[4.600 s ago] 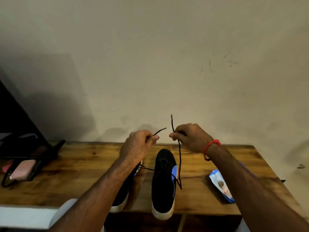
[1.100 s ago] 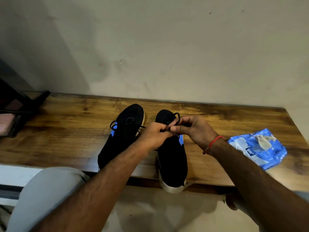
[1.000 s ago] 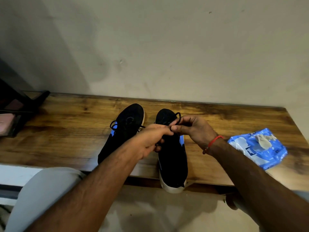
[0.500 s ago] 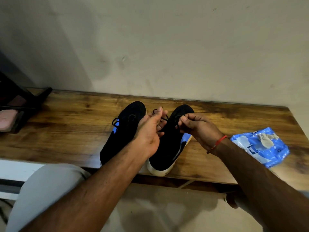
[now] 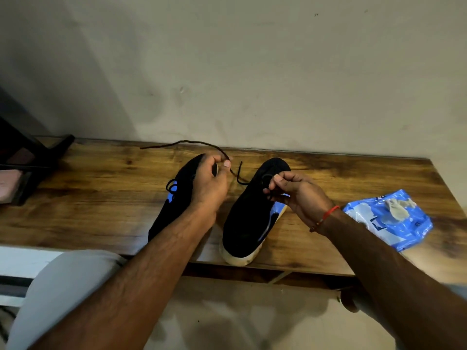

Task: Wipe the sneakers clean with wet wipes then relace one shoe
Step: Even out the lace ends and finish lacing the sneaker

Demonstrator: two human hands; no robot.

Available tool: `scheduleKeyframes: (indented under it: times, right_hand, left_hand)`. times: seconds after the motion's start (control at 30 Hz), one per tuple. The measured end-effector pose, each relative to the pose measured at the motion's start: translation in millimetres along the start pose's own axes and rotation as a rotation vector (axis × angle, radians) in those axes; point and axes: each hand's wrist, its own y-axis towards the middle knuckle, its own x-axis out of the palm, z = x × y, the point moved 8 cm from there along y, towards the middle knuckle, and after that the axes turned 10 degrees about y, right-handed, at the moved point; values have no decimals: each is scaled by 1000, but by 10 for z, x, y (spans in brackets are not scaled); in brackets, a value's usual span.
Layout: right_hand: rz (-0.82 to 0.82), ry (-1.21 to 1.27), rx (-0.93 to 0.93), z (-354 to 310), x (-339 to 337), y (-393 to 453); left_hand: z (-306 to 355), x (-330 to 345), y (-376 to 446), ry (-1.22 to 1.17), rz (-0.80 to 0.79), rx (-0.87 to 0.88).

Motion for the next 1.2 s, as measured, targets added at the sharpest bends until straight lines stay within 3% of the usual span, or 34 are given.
scheduleKeyframes:
  times: [0.07, 0.13, 0.27, 0.4, 0.53, 0.6, 0.83, 1.0, 1.1, 1.2]
  right_hand:
    - [-15, -3, -11, 12, 22, -15]
    - [-40, -16, -32, -6, 49, -43]
    - [-66, -36, -67, -32, 91, -72]
    - [-46, -4, -60, -4, 70, -56]
    - [76, 124, 0, 112, -84, -72]
    - [153, 193, 34, 196, -173, -89]
    - [271, 394, 160, 327, -145, -214]
    - [207, 389, 157, 294, -176, -195]
    - [201, 266, 112, 235, -224, -151]
    - [210, -18, 66, 245, -192, -99]
  left_hand:
    - [-173, 227, -114, 17, -232, -222]
    - [-300, 436, -222, -34, -368, -331]
    - [-488, 500, -110, -181, -236, -347]
    - [-327, 407, -81, -273, -131, -249]
    - [-315, 211, 60, -678, -4, -340]
    - [-382, 101, 148, -724, 52, -373]
    - [-556, -105, 203, -544, 196, -394]
    - [-461, -86, 167, -460, 71, -396]
    - [-357, -5, 122, -360, -60, -308]
    - [-149, 19, 77, -95, -92, -92]
